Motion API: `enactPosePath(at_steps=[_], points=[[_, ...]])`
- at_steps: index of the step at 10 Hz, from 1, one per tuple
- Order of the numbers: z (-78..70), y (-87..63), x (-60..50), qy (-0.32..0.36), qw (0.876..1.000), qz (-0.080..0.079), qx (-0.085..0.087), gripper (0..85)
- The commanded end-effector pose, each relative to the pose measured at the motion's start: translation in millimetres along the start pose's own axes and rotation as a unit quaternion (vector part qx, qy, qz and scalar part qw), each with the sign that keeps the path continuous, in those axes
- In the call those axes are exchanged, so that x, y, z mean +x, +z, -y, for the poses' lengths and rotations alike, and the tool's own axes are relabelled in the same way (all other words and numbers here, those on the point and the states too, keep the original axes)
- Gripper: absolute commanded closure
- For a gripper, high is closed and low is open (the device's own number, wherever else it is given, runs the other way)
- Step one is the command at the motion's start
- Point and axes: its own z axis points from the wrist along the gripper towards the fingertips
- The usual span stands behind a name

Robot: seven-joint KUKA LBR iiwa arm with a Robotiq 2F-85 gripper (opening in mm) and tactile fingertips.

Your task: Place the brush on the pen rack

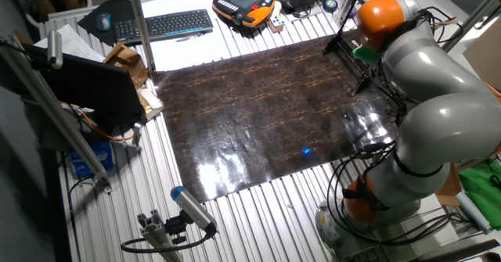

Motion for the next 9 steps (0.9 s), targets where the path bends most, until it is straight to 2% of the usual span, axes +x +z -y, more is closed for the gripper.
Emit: enactPosePath(at_steps=[1,5,9], points=[[-0.5,0.9,-1.2,-0.001,1.000,-0.002,-0.002,84.0],[-2.3,5.6,-2.7,-0.005,1.000,-0.004,-0.005,84.0],[-2.3,8.2,-8.1,-0.014,1.000,-0.014,-0.011,84.0]])
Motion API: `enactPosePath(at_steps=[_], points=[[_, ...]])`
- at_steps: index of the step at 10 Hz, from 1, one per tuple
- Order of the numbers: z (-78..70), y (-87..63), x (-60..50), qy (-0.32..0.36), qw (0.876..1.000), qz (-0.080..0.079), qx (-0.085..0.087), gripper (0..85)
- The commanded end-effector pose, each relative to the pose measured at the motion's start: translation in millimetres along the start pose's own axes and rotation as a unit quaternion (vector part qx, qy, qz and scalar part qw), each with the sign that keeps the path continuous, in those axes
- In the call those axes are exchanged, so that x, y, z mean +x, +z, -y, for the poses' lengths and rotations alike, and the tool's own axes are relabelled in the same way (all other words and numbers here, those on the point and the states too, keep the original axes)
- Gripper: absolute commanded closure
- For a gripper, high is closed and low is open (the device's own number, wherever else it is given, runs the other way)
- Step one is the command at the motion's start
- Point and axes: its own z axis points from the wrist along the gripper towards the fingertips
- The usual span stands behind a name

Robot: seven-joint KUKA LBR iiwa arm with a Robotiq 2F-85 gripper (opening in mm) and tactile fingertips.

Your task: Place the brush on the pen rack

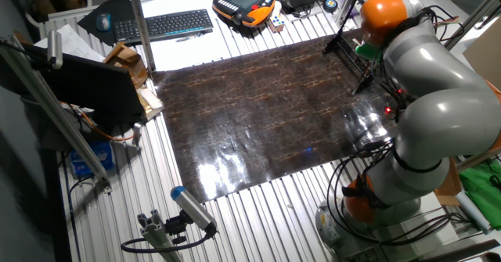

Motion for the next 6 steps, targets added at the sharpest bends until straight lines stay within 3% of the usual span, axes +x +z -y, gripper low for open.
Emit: enactPosePath(at_steps=[1,4,6], points=[[0.5,0.5,-0.8,-0.002,1.000,-0.002,-0.001,84.0],[3.2,5.3,-1.9,-0.010,1.000,-0.002,-0.007,83.7],[2.1,7.4,-1.6,-0.012,1.000,0.002,-0.008,73.3]])
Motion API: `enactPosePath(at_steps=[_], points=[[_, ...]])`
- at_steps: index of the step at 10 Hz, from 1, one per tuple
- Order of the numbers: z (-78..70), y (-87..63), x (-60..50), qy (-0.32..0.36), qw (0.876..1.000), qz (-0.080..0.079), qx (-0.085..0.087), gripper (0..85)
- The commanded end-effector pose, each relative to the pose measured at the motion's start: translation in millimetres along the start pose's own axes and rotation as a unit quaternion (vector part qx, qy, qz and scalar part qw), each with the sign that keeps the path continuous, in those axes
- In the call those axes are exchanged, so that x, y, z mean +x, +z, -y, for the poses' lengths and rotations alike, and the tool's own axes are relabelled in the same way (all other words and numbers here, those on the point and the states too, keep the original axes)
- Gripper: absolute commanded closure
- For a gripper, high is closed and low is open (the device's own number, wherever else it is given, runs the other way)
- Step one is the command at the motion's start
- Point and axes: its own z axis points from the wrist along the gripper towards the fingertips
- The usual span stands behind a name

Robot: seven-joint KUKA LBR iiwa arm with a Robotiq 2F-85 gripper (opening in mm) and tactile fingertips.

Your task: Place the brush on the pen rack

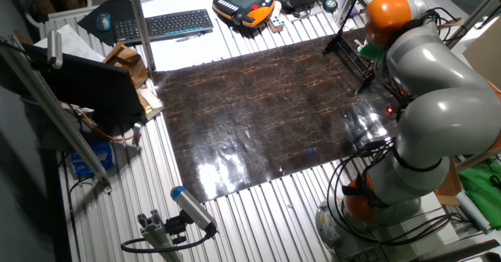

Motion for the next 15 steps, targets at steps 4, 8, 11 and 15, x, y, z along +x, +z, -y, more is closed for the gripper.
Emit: enactPosePath(at_steps=[4,8,11,15], points=[[-1.3,3.7,0.3,-0.001,1.000,0.000,-0.006,67.7],[-3.4,1.0,1.2,-0.017,1.000,-0.008,-0.018,64.3],[-21.9,-22.2,8.8,-0.031,0.996,-0.067,-0.046,83.7],[-56.8,-50.5,38.1,-0.029,0.994,-0.104,-0.035,84.0]])
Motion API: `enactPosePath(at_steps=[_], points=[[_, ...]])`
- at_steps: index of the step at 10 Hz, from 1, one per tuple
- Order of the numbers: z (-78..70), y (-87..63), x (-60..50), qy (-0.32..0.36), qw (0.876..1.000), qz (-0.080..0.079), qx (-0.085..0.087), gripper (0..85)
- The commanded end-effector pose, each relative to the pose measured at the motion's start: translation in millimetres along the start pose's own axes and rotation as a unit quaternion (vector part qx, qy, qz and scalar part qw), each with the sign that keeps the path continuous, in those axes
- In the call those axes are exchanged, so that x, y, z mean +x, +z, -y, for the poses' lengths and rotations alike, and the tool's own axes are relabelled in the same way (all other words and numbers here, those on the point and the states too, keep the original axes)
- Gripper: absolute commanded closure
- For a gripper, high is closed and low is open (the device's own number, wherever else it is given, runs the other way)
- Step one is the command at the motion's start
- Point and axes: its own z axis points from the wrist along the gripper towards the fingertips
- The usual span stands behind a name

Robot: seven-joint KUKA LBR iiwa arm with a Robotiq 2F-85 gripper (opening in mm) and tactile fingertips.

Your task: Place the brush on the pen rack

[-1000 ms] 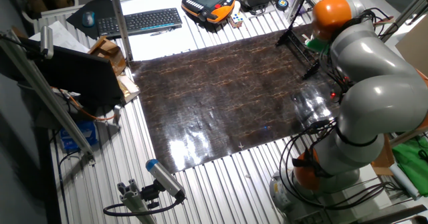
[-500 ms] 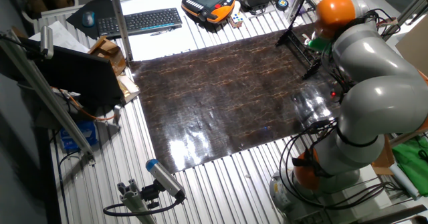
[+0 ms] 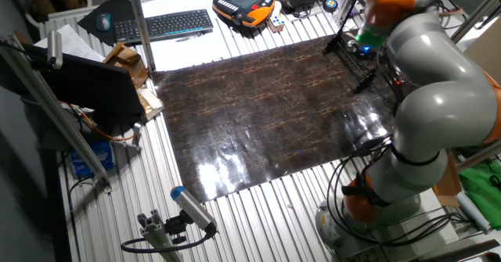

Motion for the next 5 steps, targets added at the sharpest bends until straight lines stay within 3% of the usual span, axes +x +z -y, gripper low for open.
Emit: enactPosePath(at_steps=[1,3,5], points=[[-14.9,-3.0,15.0,-0.015,1.000,-0.014,-0.001,84.0],[-26.3,0.2,25.0,-0.049,0.999,-0.021,-0.004,84.0],[-28.0,6.2,24.5,-0.104,0.993,-0.054,-0.024,84.0]])
